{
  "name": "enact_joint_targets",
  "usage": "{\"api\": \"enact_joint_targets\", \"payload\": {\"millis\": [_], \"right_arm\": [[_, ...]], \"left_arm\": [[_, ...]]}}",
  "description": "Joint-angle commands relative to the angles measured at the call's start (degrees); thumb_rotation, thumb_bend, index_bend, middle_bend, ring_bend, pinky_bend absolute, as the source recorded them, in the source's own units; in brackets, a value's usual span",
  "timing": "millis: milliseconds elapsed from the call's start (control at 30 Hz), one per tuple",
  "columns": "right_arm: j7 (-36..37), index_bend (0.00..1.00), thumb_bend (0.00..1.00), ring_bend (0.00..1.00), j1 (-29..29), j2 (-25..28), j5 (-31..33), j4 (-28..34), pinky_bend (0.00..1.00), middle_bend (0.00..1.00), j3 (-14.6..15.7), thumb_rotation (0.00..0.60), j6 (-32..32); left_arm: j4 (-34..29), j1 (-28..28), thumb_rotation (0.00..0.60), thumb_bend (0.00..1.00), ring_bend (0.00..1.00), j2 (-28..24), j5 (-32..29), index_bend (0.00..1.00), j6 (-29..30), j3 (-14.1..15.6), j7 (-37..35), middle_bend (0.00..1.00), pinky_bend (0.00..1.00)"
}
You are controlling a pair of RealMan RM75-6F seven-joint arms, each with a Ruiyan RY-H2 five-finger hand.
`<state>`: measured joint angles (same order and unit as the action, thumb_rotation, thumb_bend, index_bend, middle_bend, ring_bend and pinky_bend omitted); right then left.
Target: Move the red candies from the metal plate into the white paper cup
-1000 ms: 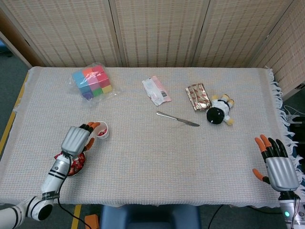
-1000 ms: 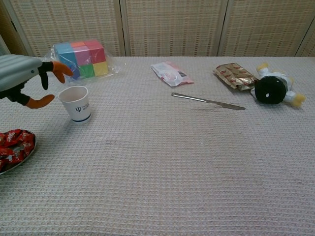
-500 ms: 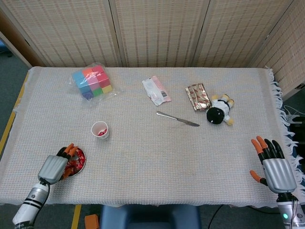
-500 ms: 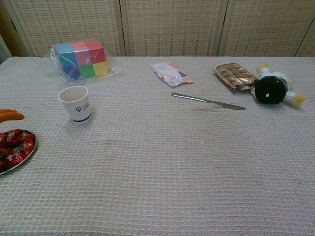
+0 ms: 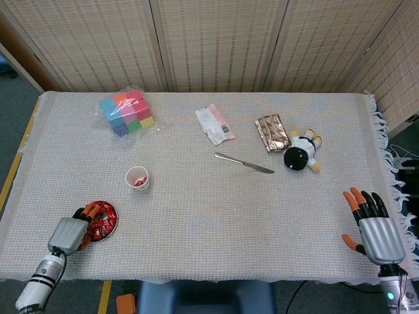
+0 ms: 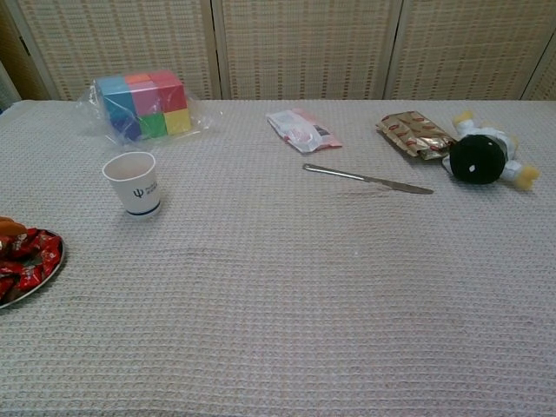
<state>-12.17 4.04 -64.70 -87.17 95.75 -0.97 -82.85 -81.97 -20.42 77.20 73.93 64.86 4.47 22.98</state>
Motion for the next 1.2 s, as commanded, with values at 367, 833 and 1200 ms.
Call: {"api": "enact_joint_targets", "payload": {"millis": [367,833,1200], "right_arm": [[-0.23,0.00,0.12,0.00,0.04,-0.05,0.36,0.05,0.00,0.00,-0.06,0.600,0.26],[-0.44,0.00,0.12,0.00,0.06,0.14,1.15,0.16,0.00,0.00,-0.20,0.600,0.64],[-0.80,0.00,0.12,0.00,0.04,0.33,1.25,0.59,0.00,0.00,-0.02,0.600,0.87]], "left_arm": [[3.04,0.07,0.600,0.38,0.31,2.89,2.22,0.18,0.02,-1.10,-1.22,0.19,0.94],[6.19,-0.19,0.600,0.39,0.41,5.51,5.46,0.37,0.61,-1.44,-2.18,0.32,0.97],[9.26,0.55,0.600,0.40,0.49,7.34,7.40,0.48,2.64,-1.96,-4.24,0.42,1.00]]}}
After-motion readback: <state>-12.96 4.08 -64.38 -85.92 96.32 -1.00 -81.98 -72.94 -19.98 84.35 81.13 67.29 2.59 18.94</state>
